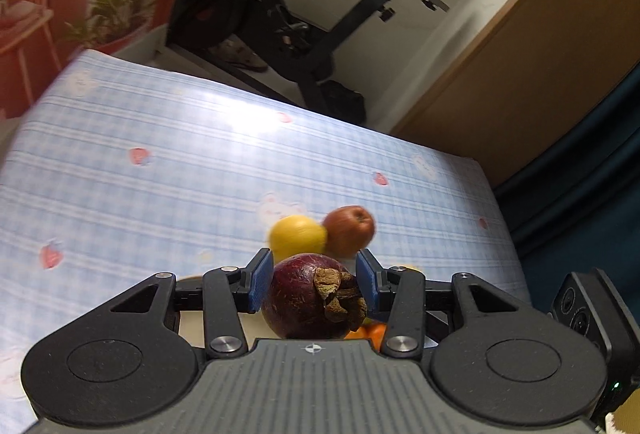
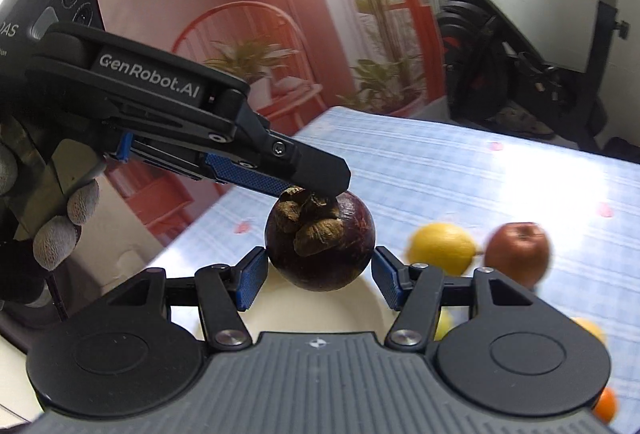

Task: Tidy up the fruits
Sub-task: 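Carry the mangosteen with the left gripper over the cream plate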

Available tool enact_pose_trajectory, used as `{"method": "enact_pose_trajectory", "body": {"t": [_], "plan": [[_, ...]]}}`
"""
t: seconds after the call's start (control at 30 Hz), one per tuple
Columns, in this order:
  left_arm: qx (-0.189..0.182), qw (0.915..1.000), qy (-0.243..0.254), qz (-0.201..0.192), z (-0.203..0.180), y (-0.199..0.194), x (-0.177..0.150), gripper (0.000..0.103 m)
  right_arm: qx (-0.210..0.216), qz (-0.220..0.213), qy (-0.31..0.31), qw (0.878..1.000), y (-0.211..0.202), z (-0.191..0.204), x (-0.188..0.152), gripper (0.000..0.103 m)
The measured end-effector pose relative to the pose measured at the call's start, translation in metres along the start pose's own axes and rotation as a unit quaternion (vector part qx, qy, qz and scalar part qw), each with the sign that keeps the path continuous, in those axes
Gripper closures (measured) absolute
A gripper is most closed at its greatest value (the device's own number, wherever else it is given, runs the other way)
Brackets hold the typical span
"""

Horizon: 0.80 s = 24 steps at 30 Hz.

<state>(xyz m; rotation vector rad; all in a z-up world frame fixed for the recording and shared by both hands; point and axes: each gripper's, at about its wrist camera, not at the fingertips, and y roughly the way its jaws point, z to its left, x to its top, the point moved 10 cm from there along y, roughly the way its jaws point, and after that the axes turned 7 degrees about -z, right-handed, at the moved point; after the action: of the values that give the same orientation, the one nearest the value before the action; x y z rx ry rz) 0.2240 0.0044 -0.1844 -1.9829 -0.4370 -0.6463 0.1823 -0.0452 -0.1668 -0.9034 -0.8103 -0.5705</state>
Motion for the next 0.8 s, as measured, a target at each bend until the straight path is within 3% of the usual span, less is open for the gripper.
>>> {"method": "enact_pose_trajectory", "body": {"t": [0.1,0.2,0.3,0.57,0.8], "plan": [[0.014,0.9999,0.000,0.003,0.020,-0.017,-0.006,0.056,0.020,0.011,0.002,1.000,0.015,0.024,-0.006,0.043],[0.018,0.9996,-0.013,0.016,0.039,-0.009,-0.015,0.056,0.023,0.032,-0.001,0.999,0.031,0.035,-0.018,0.043],[0.009,0.9987,-0.038,0.034,0.056,0.008,-0.024,0.056,0.016,0.055,-0.010,0.998,0.048,0.033,-0.030,0.043],[0.002,0.9967,-0.048,0.066,0.078,0.052,-0.044,0.055,-0.026,0.106,-0.086,0.990,0.083,0.004,-0.059,0.043],[0.000,0.9951,-0.066,0.074,0.088,0.074,-0.048,0.055,-0.033,0.122,-0.108,0.986,0.102,-0.009,-0.069,0.043]]}}
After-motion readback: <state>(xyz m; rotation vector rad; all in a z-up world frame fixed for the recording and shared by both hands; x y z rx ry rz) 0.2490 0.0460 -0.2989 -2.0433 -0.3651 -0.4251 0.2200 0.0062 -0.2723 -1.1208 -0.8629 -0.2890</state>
